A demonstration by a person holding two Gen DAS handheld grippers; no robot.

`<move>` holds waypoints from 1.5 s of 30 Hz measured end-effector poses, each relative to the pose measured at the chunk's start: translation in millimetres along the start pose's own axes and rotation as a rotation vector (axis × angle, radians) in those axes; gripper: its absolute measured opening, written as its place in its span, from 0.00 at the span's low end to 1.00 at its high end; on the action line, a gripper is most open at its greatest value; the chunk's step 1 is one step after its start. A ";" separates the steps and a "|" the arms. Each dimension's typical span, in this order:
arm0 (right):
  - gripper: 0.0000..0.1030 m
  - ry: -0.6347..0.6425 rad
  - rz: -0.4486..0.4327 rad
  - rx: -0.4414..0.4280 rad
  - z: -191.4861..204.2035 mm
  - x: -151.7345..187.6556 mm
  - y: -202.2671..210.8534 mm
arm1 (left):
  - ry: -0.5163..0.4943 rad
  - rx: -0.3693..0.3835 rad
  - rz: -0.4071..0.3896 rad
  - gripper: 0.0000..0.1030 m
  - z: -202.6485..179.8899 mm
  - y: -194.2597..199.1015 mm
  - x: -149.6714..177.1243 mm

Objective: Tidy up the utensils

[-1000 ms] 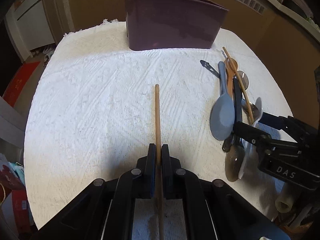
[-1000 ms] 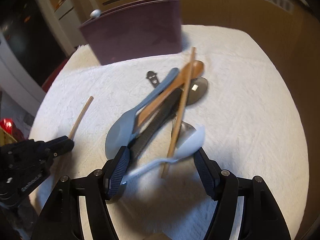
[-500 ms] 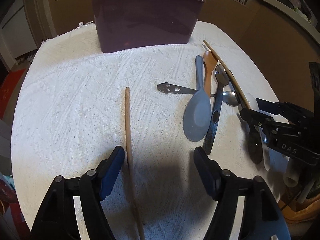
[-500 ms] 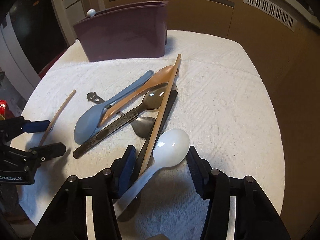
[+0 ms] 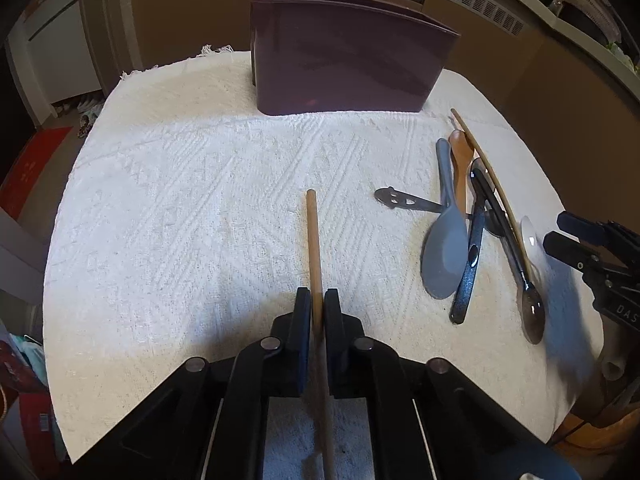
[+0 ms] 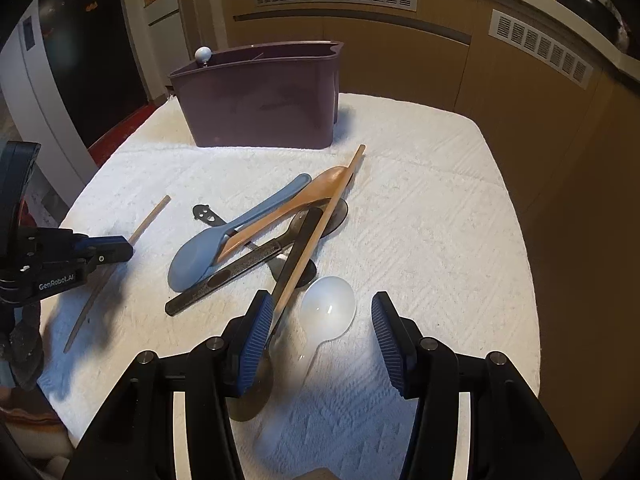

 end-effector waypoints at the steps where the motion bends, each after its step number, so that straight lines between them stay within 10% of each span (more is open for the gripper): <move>1: 0.51 0.001 -0.001 0.004 -0.3 0.4 1.1 | -0.006 -0.013 -0.012 0.04 1.0 2.7 0.4; 16: 0.43 -0.041 -0.002 -0.039 -4.1 -2.5 4.0 | -0.009 -0.013 -0.149 0.04 -2.6 55.4 -9.3; 24: 0.43 -0.025 -0.019 -0.132 60.8 -27.8 -4.1 | -0.011 0.009 -0.231 0.04 -0.4 83.1 -20.5; 33: 0.43 -0.076 0.042 0.039 100.2 -48.1 -58.2 | 0.033 0.036 -0.293 0.04 17.8 101.8 -20.3; 45: 0.00 0.030 -0.001 0.021 77.6 -26.7 -6.0 | 0.046 0.023 -0.329 0.04 15.4 117.6 -6.9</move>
Point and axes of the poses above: each gripper's, at about its wrist camera, not at the fingertips, and y roughly against the way its jaws point, z to its left, x to its underside, the point moved 5 cm from there along -y, roughly the way its jaws point, and after that the axes turned 4 degrees about y, right-handed, at the moved point
